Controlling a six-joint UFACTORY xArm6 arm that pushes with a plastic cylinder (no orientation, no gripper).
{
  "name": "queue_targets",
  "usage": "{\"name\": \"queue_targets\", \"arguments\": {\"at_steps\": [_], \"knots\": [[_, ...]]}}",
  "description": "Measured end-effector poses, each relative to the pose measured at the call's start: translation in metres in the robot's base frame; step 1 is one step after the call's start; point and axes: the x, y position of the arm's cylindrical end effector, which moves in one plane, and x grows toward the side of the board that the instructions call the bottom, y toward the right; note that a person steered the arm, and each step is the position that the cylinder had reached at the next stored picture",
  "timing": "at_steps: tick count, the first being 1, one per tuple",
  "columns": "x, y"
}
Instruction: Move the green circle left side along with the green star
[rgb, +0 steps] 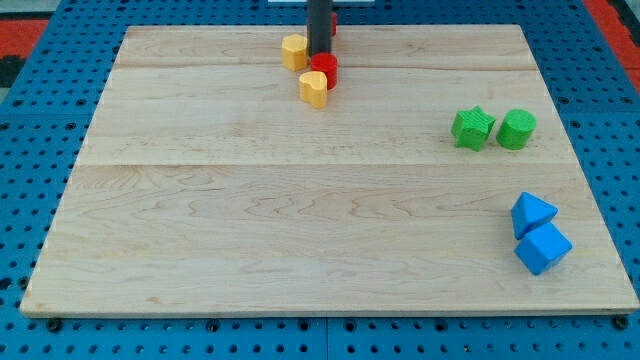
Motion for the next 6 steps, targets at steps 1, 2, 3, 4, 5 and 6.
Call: {"name": "queue_targets", "arguments": {"at_steps": [1, 2, 3, 4, 5, 6], "knots": [[0.004, 0.018], [0.023, 0.033], [0.061, 0.02], [0.052, 0.036], [0.051, 0.146], [0.073, 0.253]]}}
